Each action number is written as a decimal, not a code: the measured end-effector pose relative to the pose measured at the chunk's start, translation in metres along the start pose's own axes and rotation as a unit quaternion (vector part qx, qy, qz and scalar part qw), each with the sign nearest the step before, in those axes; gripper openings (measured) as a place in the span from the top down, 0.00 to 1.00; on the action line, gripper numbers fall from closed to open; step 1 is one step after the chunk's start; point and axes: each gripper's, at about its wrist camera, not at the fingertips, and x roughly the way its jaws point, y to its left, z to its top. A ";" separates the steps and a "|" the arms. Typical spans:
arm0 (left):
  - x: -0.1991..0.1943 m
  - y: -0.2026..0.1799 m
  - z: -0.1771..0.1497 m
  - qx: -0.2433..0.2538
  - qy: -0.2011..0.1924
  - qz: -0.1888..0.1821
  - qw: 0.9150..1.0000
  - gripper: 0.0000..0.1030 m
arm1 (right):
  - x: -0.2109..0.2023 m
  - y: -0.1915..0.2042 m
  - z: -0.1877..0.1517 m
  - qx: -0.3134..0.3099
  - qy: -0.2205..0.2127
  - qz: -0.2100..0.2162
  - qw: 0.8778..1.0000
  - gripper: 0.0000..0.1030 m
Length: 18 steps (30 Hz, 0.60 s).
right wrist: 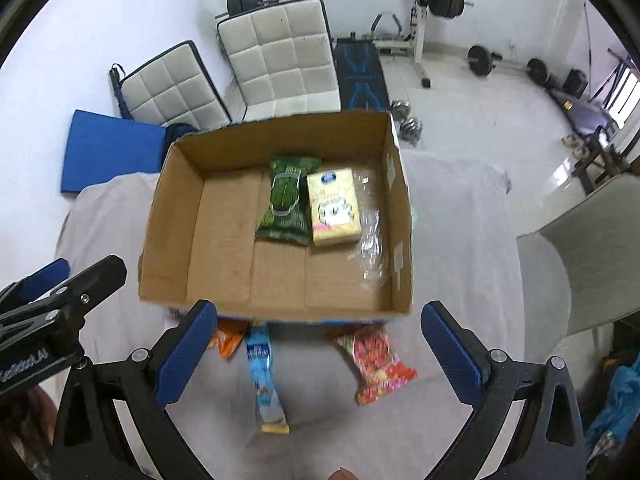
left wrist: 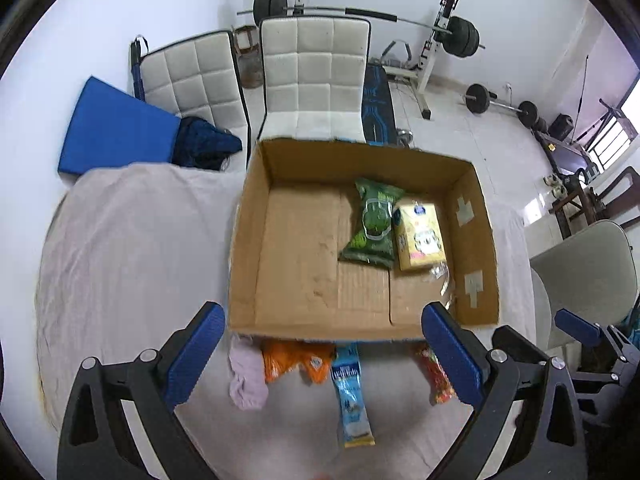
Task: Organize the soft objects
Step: 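Grasp the blue milk stick pack with the left tool while the right grasps the red-floral bag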
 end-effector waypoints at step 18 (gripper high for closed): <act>0.170 -0.027 -0.105 -0.003 0.225 -0.001 0.974 0.02 | 0.163 -0.078 -0.072 -0.007 0.192 -0.040 0.981 0.07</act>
